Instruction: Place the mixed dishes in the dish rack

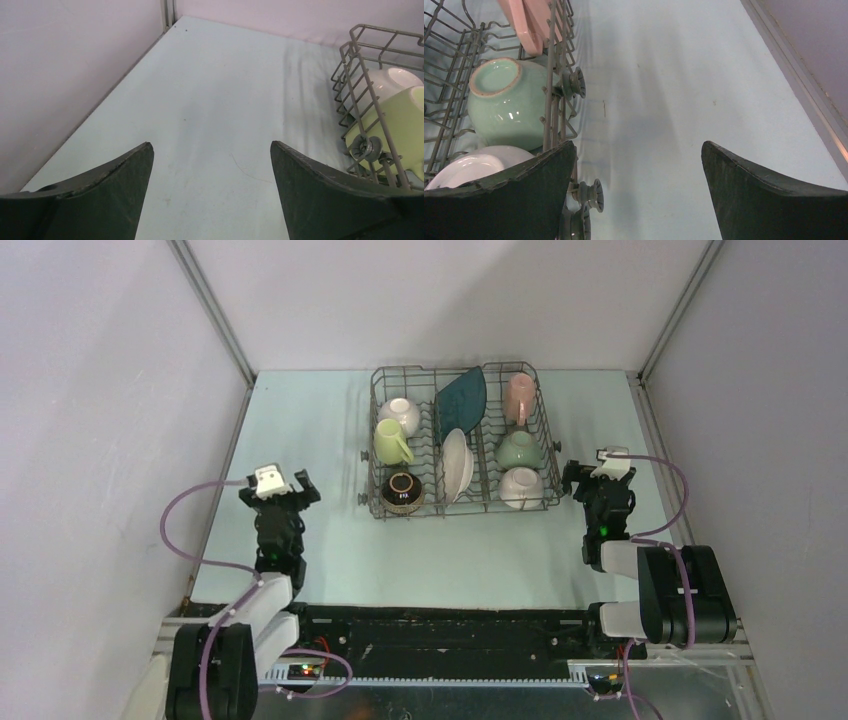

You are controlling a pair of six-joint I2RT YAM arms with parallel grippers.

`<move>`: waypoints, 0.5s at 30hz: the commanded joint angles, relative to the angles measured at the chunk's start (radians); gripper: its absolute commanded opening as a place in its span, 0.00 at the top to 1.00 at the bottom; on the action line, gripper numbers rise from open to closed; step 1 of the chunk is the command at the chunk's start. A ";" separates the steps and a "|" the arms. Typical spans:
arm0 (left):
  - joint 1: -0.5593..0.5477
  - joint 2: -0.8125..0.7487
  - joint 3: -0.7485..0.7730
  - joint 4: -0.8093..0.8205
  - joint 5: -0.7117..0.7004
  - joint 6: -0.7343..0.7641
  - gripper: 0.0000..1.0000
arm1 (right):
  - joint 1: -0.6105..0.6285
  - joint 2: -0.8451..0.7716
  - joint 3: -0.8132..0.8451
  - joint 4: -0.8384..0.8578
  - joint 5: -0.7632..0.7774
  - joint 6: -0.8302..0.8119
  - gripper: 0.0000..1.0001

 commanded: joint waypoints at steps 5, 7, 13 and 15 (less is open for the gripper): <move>-0.017 0.305 -0.017 0.388 -0.050 0.077 0.05 | -0.002 0.007 0.000 0.036 -0.006 -0.011 0.00; -0.012 0.294 0.044 0.246 -0.032 0.072 0.02 | -0.002 0.008 -0.001 0.037 -0.007 -0.011 0.01; -0.007 0.306 0.047 0.265 -0.028 0.066 0.00 | -0.002 0.008 0.000 0.037 -0.009 -0.011 0.00; -0.007 0.304 0.047 0.256 -0.030 0.066 0.00 | -0.002 0.008 0.000 0.036 -0.008 -0.011 0.00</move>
